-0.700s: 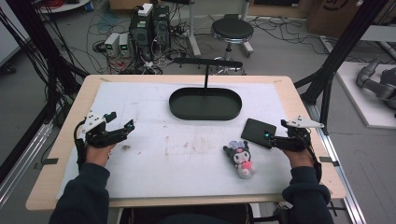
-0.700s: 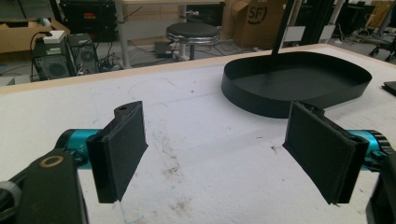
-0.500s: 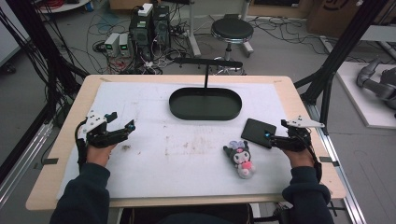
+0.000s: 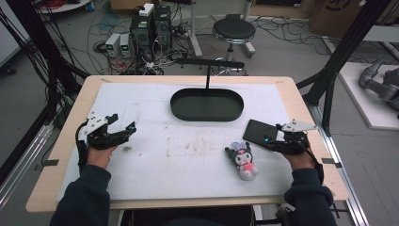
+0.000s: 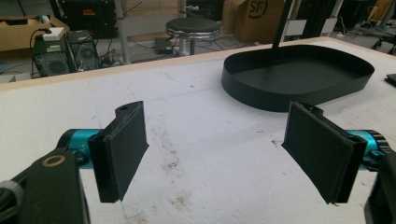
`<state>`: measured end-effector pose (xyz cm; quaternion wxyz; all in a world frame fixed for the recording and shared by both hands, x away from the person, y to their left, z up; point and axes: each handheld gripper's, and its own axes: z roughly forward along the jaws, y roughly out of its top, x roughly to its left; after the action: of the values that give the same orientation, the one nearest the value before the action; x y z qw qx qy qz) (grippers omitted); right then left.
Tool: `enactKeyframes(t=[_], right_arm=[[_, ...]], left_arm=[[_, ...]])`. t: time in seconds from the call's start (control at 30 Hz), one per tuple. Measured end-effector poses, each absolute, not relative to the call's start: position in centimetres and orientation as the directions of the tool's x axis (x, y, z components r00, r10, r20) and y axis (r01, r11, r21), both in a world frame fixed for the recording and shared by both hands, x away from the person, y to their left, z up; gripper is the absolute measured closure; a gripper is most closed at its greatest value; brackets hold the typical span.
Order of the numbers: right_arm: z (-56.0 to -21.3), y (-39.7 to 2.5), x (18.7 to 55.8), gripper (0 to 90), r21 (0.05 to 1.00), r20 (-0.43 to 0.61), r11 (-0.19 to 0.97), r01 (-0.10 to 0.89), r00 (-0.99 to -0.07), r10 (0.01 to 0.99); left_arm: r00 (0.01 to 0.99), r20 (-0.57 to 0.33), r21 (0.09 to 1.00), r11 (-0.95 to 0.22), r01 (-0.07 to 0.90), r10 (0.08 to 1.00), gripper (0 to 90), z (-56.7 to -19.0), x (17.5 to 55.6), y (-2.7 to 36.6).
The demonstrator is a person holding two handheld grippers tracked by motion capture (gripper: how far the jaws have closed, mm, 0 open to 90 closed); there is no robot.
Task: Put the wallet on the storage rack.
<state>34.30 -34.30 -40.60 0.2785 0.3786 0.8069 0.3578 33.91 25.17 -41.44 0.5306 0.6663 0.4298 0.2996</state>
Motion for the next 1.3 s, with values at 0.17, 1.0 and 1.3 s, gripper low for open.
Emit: enactKeyframes(t=[0.17, 1.0, 1.3], right_arm=[[-41.4, -33.1, 34.2, 41.8, 0.741, -0.217, 0.542, 0.398, -0.621, 0.753], [-44.1, -31.4, 34.9, 55.0, 0.600, -0.378, 0.719, 0.350, -0.668, 0.641], [-43.7, -31.1, 34.9, 77.4, 0.602, -0.365, 0.712, 0.361, -0.669, 0.648]], left_arm=[[0.455, -0.057, 0.964, -0.070, 0.258, 0.889, 21.3, -41.6, 34.0, 25.2], [0.450, -0.058, 0.956, -0.080, 0.283, 0.891, 21.5, -41.9, 34.2, 25.1], [0.450, -0.061, 0.954, -0.080, 0.288, 0.891, 21.6, -42.0, 34.3, 25.1]])
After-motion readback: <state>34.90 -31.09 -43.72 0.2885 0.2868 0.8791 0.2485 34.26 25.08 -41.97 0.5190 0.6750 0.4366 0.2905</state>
